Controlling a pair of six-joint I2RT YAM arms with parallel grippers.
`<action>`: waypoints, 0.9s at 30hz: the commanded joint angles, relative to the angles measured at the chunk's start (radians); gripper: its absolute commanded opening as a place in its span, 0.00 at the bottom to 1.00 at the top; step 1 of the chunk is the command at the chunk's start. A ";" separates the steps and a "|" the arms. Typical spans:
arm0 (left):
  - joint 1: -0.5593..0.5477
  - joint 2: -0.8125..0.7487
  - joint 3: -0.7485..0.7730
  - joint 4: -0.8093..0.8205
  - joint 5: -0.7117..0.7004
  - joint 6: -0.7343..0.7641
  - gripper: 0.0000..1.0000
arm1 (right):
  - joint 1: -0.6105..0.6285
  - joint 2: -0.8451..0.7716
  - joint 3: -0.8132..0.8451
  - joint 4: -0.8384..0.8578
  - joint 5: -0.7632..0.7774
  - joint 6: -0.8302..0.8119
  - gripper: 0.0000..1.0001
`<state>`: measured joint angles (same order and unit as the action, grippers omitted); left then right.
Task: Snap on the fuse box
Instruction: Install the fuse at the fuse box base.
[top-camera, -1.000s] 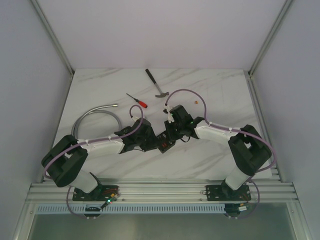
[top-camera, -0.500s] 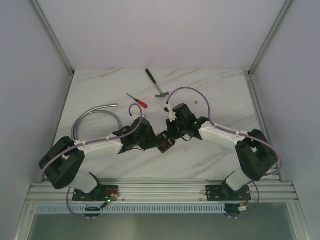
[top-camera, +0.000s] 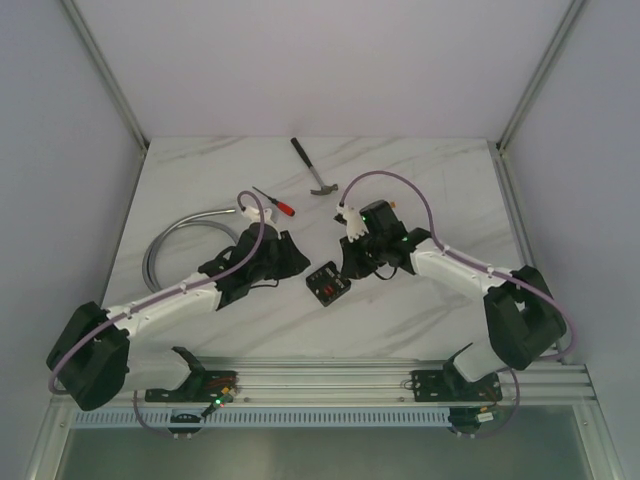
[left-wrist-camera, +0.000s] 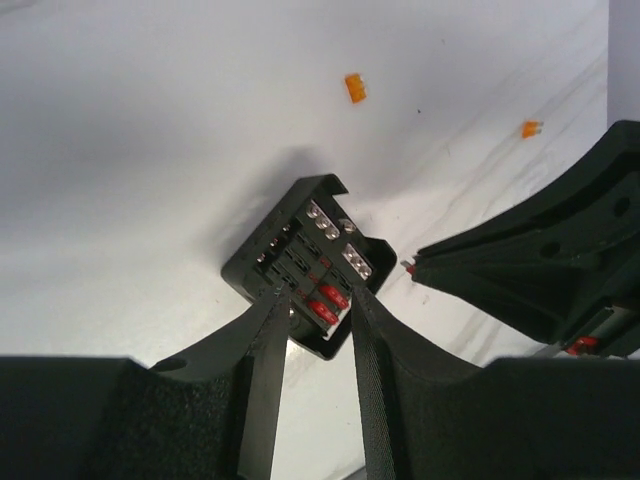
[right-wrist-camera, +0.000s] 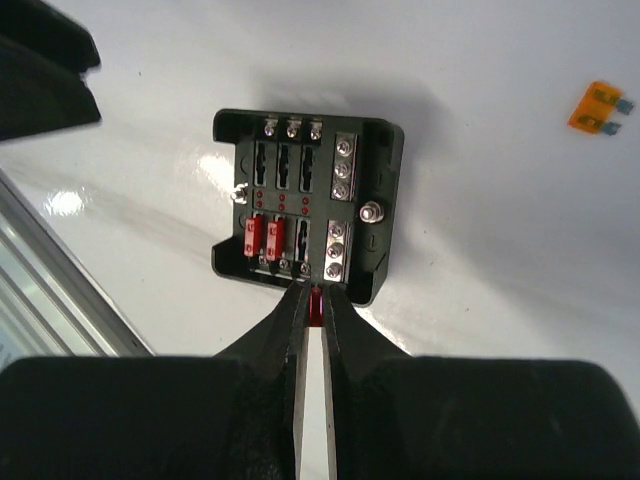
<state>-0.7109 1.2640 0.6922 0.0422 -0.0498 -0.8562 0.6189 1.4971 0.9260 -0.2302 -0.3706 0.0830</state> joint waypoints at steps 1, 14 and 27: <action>0.035 -0.029 -0.022 0.018 -0.038 0.082 0.41 | 0.002 0.034 0.083 -0.133 -0.031 -0.049 0.02; 0.147 0.037 -0.059 0.023 0.049 0.079 0.46 | 0.092 0.190 0.277 -0.373 0.127 -0.084 0.02; 0.250 0.027 -0.134 0.060 0.117 0.064 0.70 | 0.170 0.330 0.437 -0.494 0.211 -0.111 0.03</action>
<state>-0.4839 1.2972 0.5766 0.0673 0.0338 -0.7918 0.7685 1.7897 1.3037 -0.6521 -0.1993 -0.0048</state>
